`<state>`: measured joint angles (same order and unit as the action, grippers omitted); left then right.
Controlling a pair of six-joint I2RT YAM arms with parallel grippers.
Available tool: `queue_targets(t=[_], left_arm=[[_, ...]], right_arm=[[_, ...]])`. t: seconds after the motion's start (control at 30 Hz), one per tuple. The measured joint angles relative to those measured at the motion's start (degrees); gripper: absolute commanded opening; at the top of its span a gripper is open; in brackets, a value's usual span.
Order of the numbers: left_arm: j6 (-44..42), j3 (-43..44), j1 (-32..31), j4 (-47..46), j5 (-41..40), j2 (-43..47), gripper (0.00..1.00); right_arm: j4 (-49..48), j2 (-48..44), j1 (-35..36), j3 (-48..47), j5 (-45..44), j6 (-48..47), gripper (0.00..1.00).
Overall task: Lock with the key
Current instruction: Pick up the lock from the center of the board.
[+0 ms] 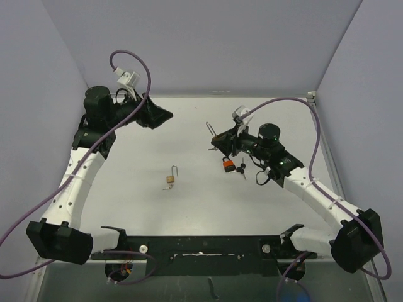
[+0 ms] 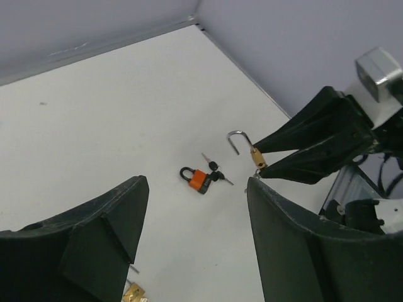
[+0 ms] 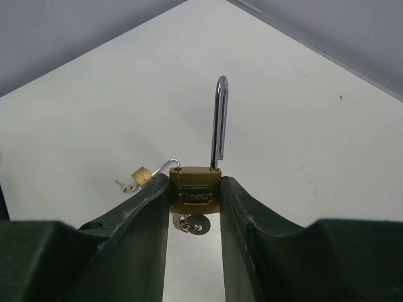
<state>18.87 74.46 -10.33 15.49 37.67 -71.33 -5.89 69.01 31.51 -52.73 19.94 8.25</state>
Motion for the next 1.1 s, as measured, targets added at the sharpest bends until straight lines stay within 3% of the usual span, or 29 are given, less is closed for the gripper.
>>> queue_targets(t=[0.2, 0.37, 0.53, 0.67, 0.83, 1.1], left_arm=[[-0.24, 7.21, -0.17, -4.81, 14.73, -3.45, 0.62], [-1.46, 7.78, -0.42, -8.5, 26.25, -4.35, 0.62], [-1.31, 7.1, -3.02, -11.67, 32.35, -5.33, 0.6], [-5.14, 8.83, -7.85, -7.76, 32.7, -6.47, 0.59], [-14.91, 16.48, -13.9, 4.52, 25.4, -10.01, 0.58], [-18.1, 17.09, -14.8, 9.09, 20.04, -10.27, 0.57]], right_arm=[[-6.75, -5.33, -6.19, 5.29, 15.74, 2.51, 0.0], [-18.8, -5.55, -9.94, 6.71, 26.84, 11.17, 0.0], [-32.28, -3.02, -10.8, 6.73, 34.58, 22.32, 0.0], [-36.72, -0.92, -10.73, 6.45, 37.57, 27.8, 0.0], [-37.88, -0.66, -9.88, 5.97, 38.77, 30.32, 0.0], [-37.35, -1.92, -8.52, 5.64, 39.04, 30.36, 0.0]])
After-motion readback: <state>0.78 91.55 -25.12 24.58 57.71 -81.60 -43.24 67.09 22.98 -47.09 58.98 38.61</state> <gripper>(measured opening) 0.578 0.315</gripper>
